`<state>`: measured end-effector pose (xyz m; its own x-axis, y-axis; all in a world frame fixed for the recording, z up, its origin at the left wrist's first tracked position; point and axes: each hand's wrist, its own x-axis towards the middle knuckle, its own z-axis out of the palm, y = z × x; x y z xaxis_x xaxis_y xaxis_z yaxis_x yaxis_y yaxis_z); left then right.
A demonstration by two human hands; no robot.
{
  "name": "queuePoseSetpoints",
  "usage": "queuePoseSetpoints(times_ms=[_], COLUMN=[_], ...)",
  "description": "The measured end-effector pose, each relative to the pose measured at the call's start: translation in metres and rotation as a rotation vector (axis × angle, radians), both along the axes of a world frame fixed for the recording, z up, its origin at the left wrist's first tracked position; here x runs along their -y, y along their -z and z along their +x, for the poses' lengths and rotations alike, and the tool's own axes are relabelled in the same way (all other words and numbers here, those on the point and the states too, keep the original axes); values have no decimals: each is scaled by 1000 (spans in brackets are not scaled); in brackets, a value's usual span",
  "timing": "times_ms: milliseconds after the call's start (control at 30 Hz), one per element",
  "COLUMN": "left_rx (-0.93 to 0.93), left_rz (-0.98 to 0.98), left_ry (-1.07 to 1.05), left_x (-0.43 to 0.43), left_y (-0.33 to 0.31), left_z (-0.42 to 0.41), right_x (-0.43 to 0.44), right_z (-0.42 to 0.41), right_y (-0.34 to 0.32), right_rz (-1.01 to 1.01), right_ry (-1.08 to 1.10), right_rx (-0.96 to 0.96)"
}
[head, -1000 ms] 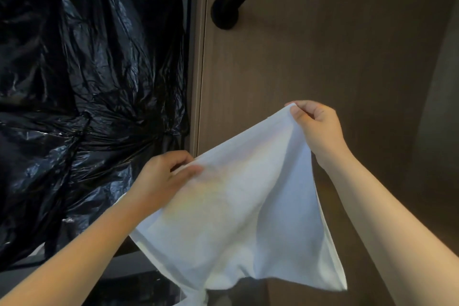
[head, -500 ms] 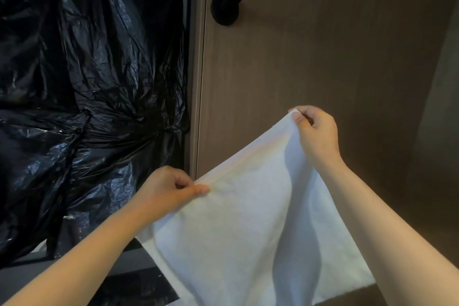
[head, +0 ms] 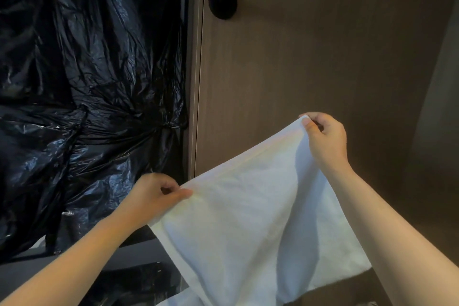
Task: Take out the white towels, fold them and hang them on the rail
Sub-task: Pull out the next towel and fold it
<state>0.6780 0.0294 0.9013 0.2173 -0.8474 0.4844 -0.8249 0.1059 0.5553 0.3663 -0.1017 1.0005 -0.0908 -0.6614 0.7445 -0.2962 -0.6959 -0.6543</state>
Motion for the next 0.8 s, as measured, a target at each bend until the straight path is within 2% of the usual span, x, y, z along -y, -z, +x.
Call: queuePoseSetpoints(times_ms=[267, 367, 500, 667, 800], left_rx=[-98, -135, -223, -310, -207], left_rz=[-195, -171, -72, -51, 22], left_ry=[-96, -110, 11, 74, 68], left_x=[6, 8, 7, 10, 10], left_y=[-33, -34, -24, -11, -5], left_z=[15, 18, 20, 19, 23], right_x=[10, 15, 21, 27, 32], right_z=[-6, -8, -11, -16, -22], right_y=[13, 27, 47, 74, 93], right_rz=[66, 146, 274, 386, 447], right_ry=[22, 21, 38, 109, 152], right_rx=[112, 178, 246, 264, 284])
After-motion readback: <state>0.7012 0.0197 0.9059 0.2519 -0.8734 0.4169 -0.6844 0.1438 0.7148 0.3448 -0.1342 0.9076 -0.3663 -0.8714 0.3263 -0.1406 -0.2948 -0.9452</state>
